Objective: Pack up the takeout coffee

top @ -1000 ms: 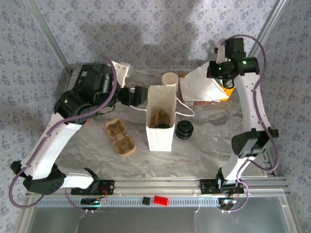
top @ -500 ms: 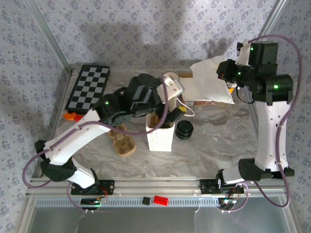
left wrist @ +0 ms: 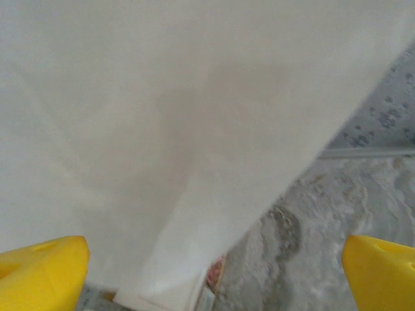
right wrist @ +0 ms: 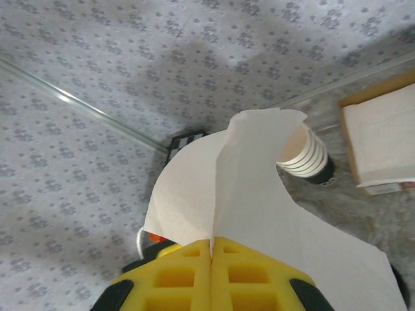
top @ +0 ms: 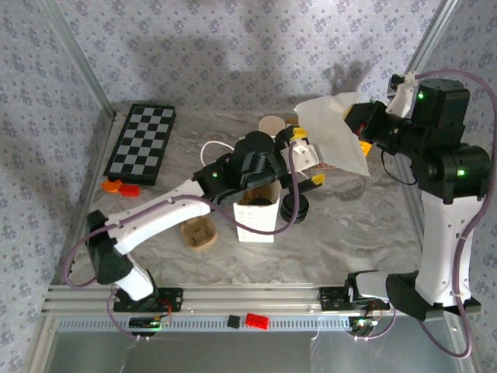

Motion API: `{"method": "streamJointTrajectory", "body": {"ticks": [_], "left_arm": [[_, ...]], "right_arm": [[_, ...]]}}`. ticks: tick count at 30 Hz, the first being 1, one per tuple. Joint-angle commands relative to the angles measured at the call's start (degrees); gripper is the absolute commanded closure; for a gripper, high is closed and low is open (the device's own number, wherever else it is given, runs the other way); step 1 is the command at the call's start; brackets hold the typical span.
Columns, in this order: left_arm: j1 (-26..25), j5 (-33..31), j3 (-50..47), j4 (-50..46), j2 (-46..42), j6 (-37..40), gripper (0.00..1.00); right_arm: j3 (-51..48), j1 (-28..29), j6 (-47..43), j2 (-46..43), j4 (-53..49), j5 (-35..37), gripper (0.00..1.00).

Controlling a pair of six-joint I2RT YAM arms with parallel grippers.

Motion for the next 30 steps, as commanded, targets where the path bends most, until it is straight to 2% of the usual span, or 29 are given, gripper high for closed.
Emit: {"method": "streamJointTrajectory", "body": {"ticks": [1,4,8,12,17,23,26,30], "left_arm": [[-0.25,-2.64,-0.49,13.61,1.39,0.66,0.00],[-0.41,-1.54,-2.35,19.83,2.34,1.38,0.00],[-0.62,-3.55,-2.53,23.29,3.90,2.31,0.01],[-1.10,-6.11,-6.86,34.69,3.47,3.42,0.01],[-1.37,-10.58,-7.03,37.63,4.50,4.85,0.00],[-1.37,-11.31,-5.22,40.62,6.41,5.26,0.01],[-1.28,-10.57,-3.73,41.02,7.70,4.93,0.06],[-1.28,-9.65,-1.88,40.56,8.91,5.24,0.20]], "right_arm": [[-0.50,1.49,3.56,-0.87,2.70,-1.79,1.00],[-0.60,2.13,4.57,-0.95,3.41,-1.98,1.00],[-0.33,2.55,6.10,-0.96,4.96,-2.10,1.00],[-1.59,2.90,7.57,-1.43,5.86,-2.01,1.00],[-3.57,2.94,10.92,-2.15,9.56,-3.30,1.00],[-6.49,3.12,14.48,-3.07,13.46,-4.54,1.00],[-7.30,3.10,15.86,-3.42,14.61,-5.09,1.00],[-9.65,3.05,17.85,-4.50,16.54,-5.82,1.00]]}}
